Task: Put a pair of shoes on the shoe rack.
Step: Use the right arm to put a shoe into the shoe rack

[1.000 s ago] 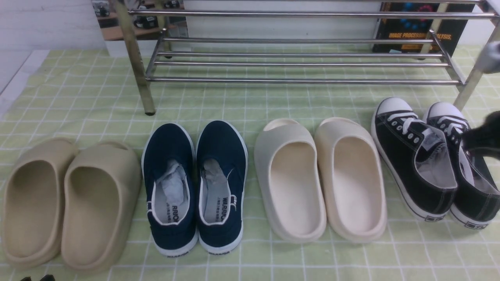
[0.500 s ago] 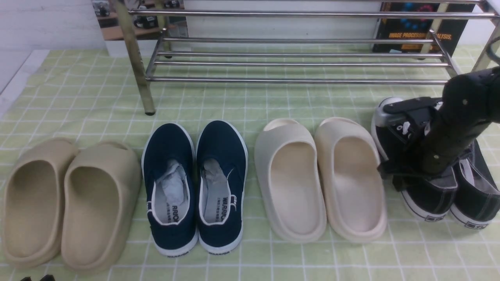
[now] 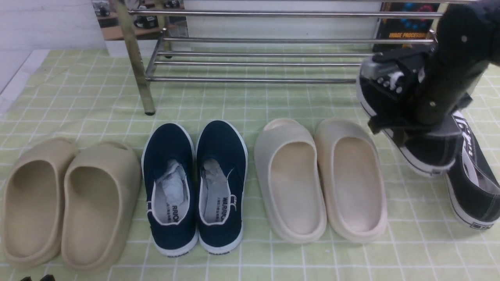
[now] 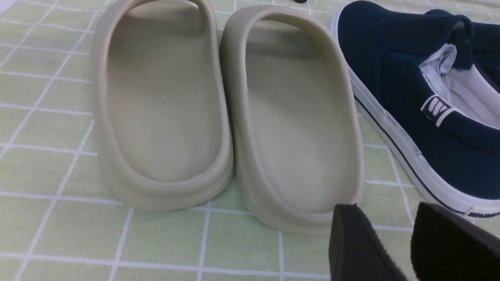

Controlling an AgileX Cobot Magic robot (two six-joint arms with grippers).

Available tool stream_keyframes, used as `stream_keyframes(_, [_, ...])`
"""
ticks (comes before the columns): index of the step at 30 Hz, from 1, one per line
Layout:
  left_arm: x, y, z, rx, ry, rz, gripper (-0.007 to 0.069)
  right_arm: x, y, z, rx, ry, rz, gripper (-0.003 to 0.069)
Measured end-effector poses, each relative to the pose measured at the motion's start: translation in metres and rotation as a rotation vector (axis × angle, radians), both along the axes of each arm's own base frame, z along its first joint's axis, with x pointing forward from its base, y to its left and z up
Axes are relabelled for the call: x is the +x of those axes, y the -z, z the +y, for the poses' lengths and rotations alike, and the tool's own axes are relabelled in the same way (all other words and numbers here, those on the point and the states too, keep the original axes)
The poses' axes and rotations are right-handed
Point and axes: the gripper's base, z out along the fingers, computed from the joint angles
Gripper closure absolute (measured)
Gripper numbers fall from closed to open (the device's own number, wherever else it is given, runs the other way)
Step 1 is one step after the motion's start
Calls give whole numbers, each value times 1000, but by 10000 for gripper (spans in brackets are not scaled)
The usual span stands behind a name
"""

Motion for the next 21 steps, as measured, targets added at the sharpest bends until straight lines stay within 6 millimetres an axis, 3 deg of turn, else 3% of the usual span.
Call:
stream_keyframes(4, [0, 0, 0, 0, 0, 0, 386, 31, -9, 11, -4, -8, -56, 629])
stream_keyframes(13, [0, 0, 0, 0, 0, 0, 386, 119, 17, 8, -12, 77, -81, 627])
stream_keyframes(21, [0, 0, 0, 0, 0, 0, 386, 154, 20, -3, 131, 129, -189, 597])
